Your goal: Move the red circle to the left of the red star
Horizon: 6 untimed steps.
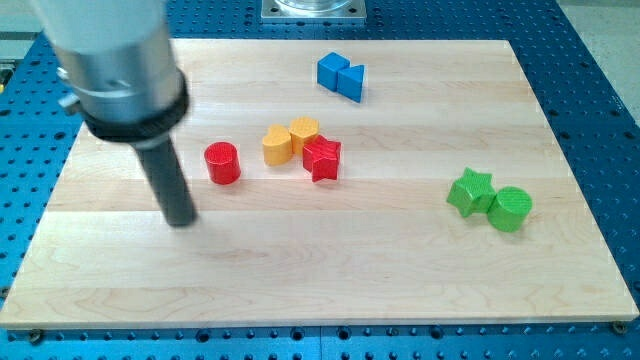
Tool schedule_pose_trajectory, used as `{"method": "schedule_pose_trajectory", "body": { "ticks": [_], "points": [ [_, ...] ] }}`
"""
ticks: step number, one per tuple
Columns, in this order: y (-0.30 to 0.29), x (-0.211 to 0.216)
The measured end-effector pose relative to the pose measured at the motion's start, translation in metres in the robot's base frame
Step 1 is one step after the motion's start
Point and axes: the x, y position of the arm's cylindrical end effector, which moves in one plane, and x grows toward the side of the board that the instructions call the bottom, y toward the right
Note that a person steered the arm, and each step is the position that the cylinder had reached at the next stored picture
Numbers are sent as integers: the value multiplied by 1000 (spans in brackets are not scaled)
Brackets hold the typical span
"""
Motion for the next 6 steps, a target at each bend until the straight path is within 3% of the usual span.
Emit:
{"method": "schedule_pose_trajectory", "body": {
  "ticks": [2,3,4,5,6],
  "points": [
    [10,-49],
    [67,-50],
    [79,-50],
    [35,-73],
    [73,-102]
  ]
}}
